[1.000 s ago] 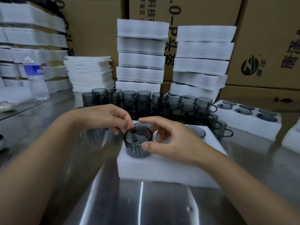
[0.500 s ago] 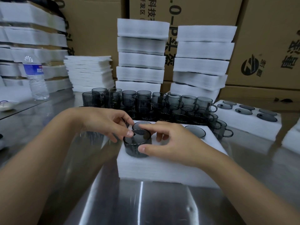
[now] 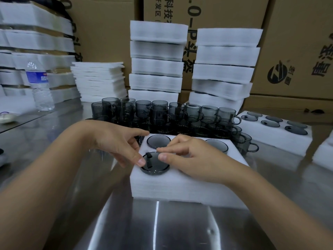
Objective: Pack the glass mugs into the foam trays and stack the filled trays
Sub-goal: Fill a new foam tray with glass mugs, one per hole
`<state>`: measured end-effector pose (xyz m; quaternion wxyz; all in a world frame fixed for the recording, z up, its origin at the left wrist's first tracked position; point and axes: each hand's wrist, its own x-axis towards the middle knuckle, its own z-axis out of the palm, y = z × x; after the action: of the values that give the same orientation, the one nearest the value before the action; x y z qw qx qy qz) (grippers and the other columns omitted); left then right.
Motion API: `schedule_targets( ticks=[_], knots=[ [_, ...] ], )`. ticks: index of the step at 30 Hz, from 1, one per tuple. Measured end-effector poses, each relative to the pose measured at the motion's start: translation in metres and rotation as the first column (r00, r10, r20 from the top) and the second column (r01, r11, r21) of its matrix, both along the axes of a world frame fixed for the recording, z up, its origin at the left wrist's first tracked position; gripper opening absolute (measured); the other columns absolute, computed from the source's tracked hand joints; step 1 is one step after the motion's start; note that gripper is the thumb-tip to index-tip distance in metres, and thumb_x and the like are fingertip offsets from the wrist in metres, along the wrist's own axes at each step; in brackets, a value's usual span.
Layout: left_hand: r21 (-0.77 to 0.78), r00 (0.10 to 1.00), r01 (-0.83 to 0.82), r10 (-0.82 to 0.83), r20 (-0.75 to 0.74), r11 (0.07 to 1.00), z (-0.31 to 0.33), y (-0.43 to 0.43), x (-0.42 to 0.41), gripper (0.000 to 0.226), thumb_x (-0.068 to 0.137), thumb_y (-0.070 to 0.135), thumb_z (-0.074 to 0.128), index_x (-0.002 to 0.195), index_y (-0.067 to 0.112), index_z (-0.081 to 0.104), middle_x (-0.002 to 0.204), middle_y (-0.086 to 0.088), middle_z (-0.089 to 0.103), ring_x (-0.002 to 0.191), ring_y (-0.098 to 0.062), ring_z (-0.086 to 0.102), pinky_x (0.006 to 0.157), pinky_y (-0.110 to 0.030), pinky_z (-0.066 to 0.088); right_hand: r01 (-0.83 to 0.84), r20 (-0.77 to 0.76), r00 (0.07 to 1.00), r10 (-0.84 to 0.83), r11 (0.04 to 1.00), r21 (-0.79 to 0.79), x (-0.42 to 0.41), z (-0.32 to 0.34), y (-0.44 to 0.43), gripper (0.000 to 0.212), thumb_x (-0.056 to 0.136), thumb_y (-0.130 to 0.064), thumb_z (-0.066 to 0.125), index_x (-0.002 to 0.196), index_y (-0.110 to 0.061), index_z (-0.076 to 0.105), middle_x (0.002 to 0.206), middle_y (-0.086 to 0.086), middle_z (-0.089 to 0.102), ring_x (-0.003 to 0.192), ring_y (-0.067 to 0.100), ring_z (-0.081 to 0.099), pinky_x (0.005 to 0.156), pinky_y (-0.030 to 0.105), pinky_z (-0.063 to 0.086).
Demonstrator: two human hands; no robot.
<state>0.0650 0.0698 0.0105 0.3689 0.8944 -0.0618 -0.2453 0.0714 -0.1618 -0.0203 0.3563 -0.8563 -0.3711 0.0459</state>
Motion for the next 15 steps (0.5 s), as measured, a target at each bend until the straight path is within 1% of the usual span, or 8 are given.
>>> schedule_targets(
  ticks=[2, 5, 9, 12, 14, 15],
  knots=[
    [0.008, 1.0, 0.003, -0.003, 0.003, 1.0, 0.0002, 0.0007, 0.0006, 0.126, 0.048, 0.037, 0.085, 0.151, 0.032, 0.013, 0.118, -0.004, 0.059, 0.097, -0.019, 0.07, 0.083, -0.03, 0.056, 0.016, 0.019, 1.0, -0.016, 1.0, -0.007, 0.0006, -0.0018, 0.0008, 0.028, 0.085, -0.047, 0.063, 0.112, -0.042, 0.067, 0.101, -0.016, 0.056, 0.097, -0.003, 0.054, 0.092, 0.019, 0.042],
    [0.014, 1.0, 0.013, -0.013, 0.007, 1.0, -0.0003, 0.001, 0.0013, 0.128, 0.046, 0.04, 0.087, 0.15, 0.033, 0.013, 0.118, -0.004, 0.06, 0.098, -0.018, 0.069, 0.085, -0.031, 0.056, 0.022, 0.038, 0.999, -0.021, 1.0, -0.018, 0.0008, -0.0016, 0.0, 0.033, 0.083, -0.048, 0.065, 0.116, -0.043, 0.065, 0.096, -0.017, 0.054, 0.094, -0.003, 0.053, 0.088, 0.014, 0.04],
    [0.032, 1.0, 0.012, -0.012, 0.019, 0.999, -0.0002, -0.0006, 0.0023, 0.129, 0.042, 0.041, 0.085, 0.15, 0.033, 0.014, 0.114, -0.006, 0.063, 0.095, -0.013, 0.069, 0.079, -0.026, 0.056, 0.007, 0.035, 0.999, -0.006, 0.999, -0.042, 0.0006, -0.0014, -0.0001, 0.03, 0.084, -0.045, 0.066, 0.114, -0.038, 0.068, 0.099, -0.021, 0.054, 0.098, -0.004, 0.053, 0.092, 0.018, 0.041],
    [0.064, 1.0, 0.018, -0.02, 0.023, 0.998, 0.0011, -0.0021, 0.0029, 0.125, 0.045, 0.041, 0.084, 0.15, 0.033, 0.016, 0.113, -0.004, 0.062, 0.094, -0.013, 0.069, 0.074, -0.022, 0.055, 0.004, 0.03, 1.0, -0.003, 0.999, -0.052, 0.0009, -0.0005, 0.0002, 0.03, 0.084, -0.043, 0.067, 0.113, -0.037, 0.069, 0.099, -0.021, 0.054, 0.098, -0.003, 0.052, 0.093, 0.018, 0.04],
    [0.099, 0.999, 0.019, -0.023, 0.034, 0.995, 0.0024, -0.0021, 0.0029, 0.12, 0.049, 0.042, 0.083, 0.149, 0.034, 0.018, 0.116, 0.0, 0.059, 0.095, -0.012, 0.066, 0.072, -0.019, 0.053, 0.003, 0.029, 1.0, -0.002, 0.999, -0.054, 0.0017, -0.0006, 0.0007, 0.029, 0.084, -0.042, 0.067, 0.113, -0.036, 0.069, 0.098, -0.022, 0.053, 0.099, -0.002, 0.052, 0.094, 0.019, 0.04],
    [0.123, 0.998, 0.019, -0.026, 0.052, 0.992, 0.0035, -0.0019, 0.0025, 0.12, 0.049, 0.046, 0.085, 0.149, 0.035, 0.019, 0.118, 0.005, 0.056, 0.097, -0.01, 0.064, 0.074, -0.019, 0.052, 0.002, 0.03, 1.0, -0.001, 0.999, -0.054, 0.0022, -0.0009, 0.0008, 0.029, 0.084, -0.042, 0.067, 0.112, -0.036, 0.069, 0.098, -0.022, 0.053, 0.1, -0.002, 0.052, 0.095, 0.019, 0.04]
  ],
)
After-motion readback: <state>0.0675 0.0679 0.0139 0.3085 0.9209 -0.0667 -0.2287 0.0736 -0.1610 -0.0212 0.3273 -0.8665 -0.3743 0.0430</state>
